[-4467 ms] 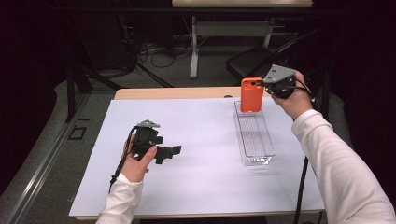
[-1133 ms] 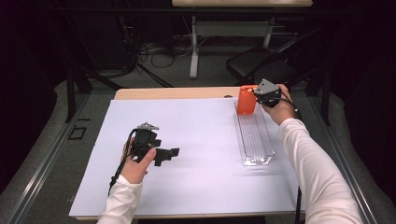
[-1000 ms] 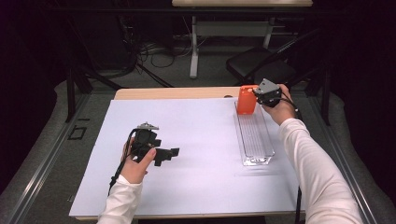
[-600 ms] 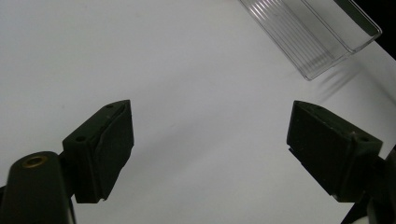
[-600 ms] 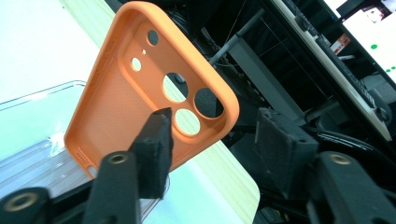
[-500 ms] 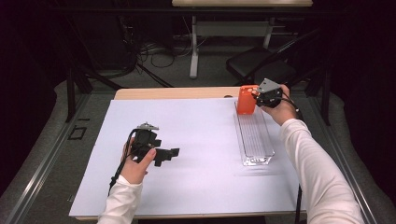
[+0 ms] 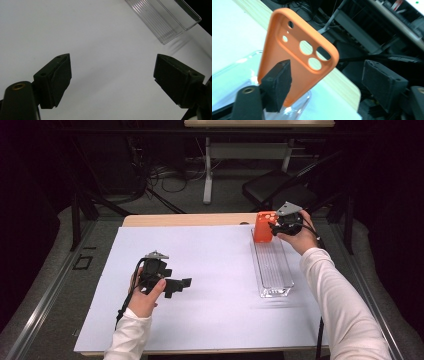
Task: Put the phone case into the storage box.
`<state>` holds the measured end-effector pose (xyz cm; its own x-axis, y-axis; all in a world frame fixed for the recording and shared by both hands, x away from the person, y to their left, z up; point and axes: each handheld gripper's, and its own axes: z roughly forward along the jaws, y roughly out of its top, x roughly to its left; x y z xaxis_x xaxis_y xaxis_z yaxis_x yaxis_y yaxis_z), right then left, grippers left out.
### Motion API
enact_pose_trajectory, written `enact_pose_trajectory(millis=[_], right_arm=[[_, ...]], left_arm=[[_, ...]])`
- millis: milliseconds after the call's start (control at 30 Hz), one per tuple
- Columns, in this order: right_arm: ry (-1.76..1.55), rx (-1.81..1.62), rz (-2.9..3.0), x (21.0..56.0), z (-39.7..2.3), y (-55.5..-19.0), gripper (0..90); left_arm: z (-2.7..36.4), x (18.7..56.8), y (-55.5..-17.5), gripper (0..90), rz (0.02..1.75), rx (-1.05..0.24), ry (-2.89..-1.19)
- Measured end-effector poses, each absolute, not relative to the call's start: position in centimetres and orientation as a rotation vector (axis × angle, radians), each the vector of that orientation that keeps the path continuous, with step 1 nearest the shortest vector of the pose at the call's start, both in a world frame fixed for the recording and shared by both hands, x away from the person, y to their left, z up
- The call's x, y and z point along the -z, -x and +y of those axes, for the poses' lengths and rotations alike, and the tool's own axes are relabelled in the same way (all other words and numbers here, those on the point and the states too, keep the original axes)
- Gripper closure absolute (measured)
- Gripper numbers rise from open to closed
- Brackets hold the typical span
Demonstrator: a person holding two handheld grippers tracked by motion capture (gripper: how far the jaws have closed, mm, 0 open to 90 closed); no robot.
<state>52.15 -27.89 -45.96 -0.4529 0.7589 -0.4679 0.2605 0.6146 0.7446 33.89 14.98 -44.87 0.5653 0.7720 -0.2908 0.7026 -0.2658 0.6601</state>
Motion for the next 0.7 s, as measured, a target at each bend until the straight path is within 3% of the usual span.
enact_pose_trajectory(millis=[67,700], right_arm=[[-0.830,-0.748,2.021,45.9,-27.8,-52.0,15.4],[-1.008,-0.843,2.092,44.5,-27.9,-51.5,7.3]], left_arm=[[15.0,44.9,-33.9,15.3,1.179,-0.112,-2.019],[15.0,44.9,-34.0,15.3,1.173,-0.097,-2.013]])
